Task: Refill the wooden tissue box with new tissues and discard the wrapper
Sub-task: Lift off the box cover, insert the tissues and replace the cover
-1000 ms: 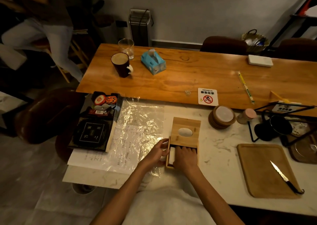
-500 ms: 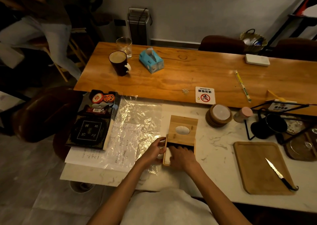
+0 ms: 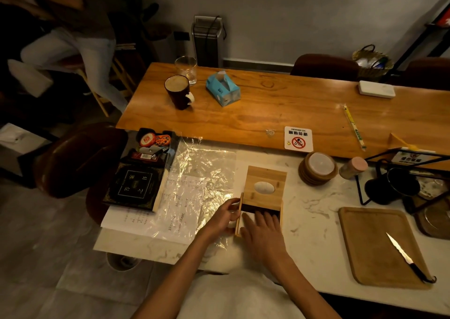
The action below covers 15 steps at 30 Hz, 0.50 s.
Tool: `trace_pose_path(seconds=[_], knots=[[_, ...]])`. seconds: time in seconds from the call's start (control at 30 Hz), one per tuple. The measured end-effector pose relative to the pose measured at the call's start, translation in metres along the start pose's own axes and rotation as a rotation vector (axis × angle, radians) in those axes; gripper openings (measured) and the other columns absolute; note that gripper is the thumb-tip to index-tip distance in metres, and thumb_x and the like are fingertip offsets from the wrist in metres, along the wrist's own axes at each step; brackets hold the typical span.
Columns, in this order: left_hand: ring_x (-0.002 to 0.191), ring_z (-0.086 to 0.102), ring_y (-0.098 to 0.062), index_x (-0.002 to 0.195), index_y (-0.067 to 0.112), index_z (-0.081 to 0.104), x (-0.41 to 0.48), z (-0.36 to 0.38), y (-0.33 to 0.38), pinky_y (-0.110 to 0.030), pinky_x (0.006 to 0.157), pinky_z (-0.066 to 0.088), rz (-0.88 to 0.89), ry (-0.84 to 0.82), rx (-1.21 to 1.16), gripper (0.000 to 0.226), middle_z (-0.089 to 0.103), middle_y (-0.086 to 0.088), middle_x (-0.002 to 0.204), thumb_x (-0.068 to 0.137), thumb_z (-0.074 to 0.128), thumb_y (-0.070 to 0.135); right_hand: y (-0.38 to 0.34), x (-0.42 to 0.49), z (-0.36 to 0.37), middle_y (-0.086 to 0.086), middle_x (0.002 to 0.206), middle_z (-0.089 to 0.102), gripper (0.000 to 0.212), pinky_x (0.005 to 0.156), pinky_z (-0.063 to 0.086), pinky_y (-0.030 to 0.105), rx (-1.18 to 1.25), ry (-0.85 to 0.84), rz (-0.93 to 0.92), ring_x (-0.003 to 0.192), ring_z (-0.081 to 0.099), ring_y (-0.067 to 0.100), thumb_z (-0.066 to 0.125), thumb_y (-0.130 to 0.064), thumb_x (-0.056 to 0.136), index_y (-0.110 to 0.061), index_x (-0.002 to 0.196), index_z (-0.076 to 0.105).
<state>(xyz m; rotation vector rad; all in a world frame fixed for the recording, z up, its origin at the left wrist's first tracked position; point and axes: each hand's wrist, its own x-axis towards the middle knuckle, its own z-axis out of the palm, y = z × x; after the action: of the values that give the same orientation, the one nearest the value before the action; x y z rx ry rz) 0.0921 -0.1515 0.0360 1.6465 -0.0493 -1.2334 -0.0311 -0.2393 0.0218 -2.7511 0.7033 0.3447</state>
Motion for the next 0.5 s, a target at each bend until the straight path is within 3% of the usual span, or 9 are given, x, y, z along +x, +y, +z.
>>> trace_pose_path(seconds=[0.07,0.1,0.17,0.27,0.37,0.47,0.5], knots=[[0.094,0.058,-0.012,0.133,0.021,0.050,0.002,0.000,-0.001,-0.032,0.069,0.052,-0.008,-0.003,-0.007,0.036,0.058,-0.001,0.124,0.101,0.043,0.007,0.002,-0.004,0.006,0.014,0.152,0.039,0.074,0.115,0.024,0.054,-0.017,-0.081,-0.041,0.142,0.032,0.038,-0.008,-0.057,0.093,-0.036,0.145,0.041],[0.097,0.058,-0.014,0.133,0.022,0.050,0.003,-0.001,-0.002,-0.034,0.071,0.053,-0.008,-0.007,-0.005,0.036,0.058,-0.001,0.124,0.101,0.044,0.007,0.002,-0.005,0.006,0.012,0.159,0.027,0.075,0.118,0.014,0.052,0.010,-0.124,-0.045,0.147,0.020,0.036,-0.010,-0.059,0.091,-0.036,0.150,0.029],[0.100,0.058,-0.017,0.132,0.023,0.051,0.004,-0.001,-0.002,-0.038,0.075,0.053,-0.002,-0.012,-0.003,0.037,0.059,-0.001,0.124,0.100,0.044,0.006,0.002,-0.001,0.003,0.010,0.160,0.022,0.070,0.119,0.009,0.051,0.041,-0.097,-0.031,0.148,0.016,0.035,0.002,-0.060,0.091,-0.035,0.152,0.023],[0.102,0.058,-0.020,0.131,0.023,0.051,0.004,-0.001,-0.002,-0.044,0.079,0.054,-0.005,-0.006,0.004,0.036,0.059,0.000,0.121,0.100,0.044,0.006,-0.001,0.004,-0.001,0.009,0.157,0.029,0.071,0.118,0.014,0.051,0.024,-0.147,-0.014,0.144,0.022,0.034,0.008,-0.057,0.087,-0.033,0.151,0.026],[0.108,0.058,-0.024,0.131,0.026,0.051,0.005,-0.002,-0.003,-0.052,0.085,0.054,-0.003,-0.025,0.047,0.036,0.059,0.001,0.124,0.100,0.046,0.010,0.001,0.003,0.000,0.014,0.142,0.051,0.062,0.109,0.035,0.053,0.024,-0.133,0.007,0.131,0.046,0.037,0.022,-0.056,0.092,-0.030,0.144,0.043],[0.103,0.058,-0.019,0.137,0.025,0.042,0.003,-0.001,-0.002,-0.040,0.076,0.055,0.032,-0.037,0.112,0.037,0.053,-0.004,0.130,0.102,0.043,0.012,0.005,-0.004,0.001,0.014,0.136,0.058,0.060,0.104,0.042,0.052,-0.009,-0.134,-0.009,0.127,0.053,0.037,0.012,-0.057,0.098,-0.034,0.134,0.055],[0.104,0.057,-0.020,0.138,0.027,0.036,0.002,0.001,-0.003,-0.040,0.077,0.055,0.056,-0.036,0.143,0.038,0.051,-0.004,0.130,0.103,0.041,0.014,0.007,-0.009,-0.003,0.014,0.137,0.057,0.055,0.105,0.041,0.050,0.012,-0.107,-0.046,0.128,0.052,0.037,0.017,-0.055,0.099,-0.034,0.135,0.054]])
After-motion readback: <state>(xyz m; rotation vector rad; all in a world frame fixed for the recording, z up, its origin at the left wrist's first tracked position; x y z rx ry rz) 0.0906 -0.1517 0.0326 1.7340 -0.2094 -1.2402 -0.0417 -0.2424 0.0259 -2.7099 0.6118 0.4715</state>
